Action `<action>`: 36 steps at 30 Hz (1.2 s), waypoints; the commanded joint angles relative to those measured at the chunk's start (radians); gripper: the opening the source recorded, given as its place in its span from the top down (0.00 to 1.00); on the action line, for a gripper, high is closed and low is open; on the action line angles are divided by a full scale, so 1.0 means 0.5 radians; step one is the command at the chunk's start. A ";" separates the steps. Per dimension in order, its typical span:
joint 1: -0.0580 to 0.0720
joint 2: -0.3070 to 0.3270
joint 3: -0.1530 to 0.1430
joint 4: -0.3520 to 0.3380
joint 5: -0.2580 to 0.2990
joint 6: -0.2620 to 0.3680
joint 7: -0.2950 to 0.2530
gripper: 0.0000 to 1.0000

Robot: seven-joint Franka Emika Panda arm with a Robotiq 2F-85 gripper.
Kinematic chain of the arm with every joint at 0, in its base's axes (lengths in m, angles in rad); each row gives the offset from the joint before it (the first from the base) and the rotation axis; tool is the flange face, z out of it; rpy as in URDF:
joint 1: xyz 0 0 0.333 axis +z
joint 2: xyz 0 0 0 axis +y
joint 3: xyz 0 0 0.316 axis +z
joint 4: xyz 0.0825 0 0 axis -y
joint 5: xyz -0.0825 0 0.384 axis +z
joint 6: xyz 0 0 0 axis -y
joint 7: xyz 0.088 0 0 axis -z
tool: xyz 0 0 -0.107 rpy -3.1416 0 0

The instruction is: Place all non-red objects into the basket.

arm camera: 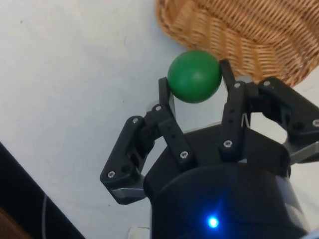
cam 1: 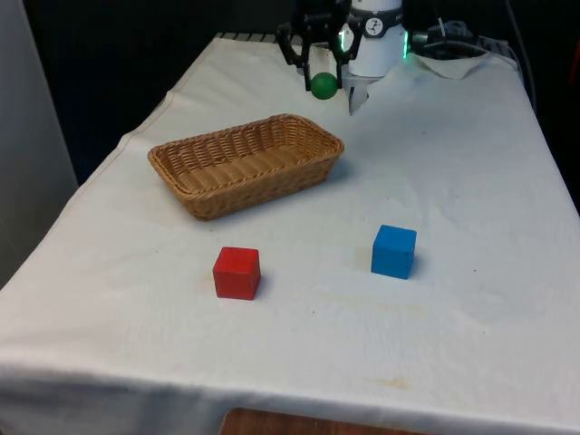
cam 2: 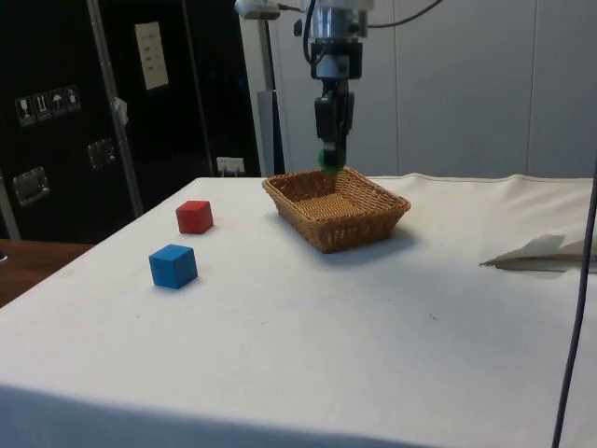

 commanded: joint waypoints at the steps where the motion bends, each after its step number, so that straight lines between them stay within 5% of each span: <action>1: 0.000 0.012 -0.012 0.016 0.034 -0.012 -0.036 1.00; 12: 0.000 0.200 -0.102 0.114 0.112 0.024 -0.158 1.00; 19: -0.012 0.418 -0.128 0.194 0.310 0.106 -0.306 1.00; 27: -0.028 0.596 -0.142 0.274 0.442 0.142 -0.392 1.00; 28: -0.014 0.596 -0.156 0.272 0.410 0.136 -0.366 1.00; 36: -0.058 0.806 -0.156 0.378 0.608 0.158 -0.494 1.00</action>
